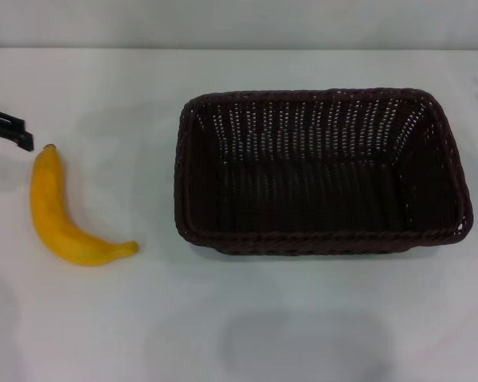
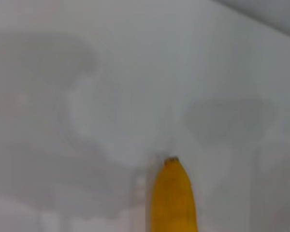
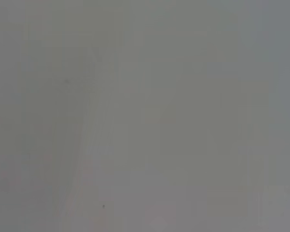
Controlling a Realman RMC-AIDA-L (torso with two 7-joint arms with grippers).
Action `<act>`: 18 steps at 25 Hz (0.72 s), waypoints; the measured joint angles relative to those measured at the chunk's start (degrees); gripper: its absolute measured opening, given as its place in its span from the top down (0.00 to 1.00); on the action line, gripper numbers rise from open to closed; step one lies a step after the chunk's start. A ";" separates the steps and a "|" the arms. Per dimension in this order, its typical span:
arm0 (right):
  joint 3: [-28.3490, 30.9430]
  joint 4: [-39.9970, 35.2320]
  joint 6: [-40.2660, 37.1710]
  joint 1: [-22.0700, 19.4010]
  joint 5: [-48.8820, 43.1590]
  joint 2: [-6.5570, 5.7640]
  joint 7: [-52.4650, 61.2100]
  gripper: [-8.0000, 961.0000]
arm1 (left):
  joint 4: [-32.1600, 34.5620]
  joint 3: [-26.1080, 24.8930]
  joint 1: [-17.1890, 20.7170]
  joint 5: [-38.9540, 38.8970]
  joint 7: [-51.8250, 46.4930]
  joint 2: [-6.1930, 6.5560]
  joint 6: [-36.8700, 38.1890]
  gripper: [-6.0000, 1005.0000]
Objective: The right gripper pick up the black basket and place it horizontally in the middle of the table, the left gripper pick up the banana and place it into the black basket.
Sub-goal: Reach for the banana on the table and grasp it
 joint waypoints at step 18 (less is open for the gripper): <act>1.32 7.45 -1.84 -0.20 3.04 -0.03 -4.70 0.40 | -11.56 0.16 -2.30 4.05 -4.03 -1.47 7.16 0.14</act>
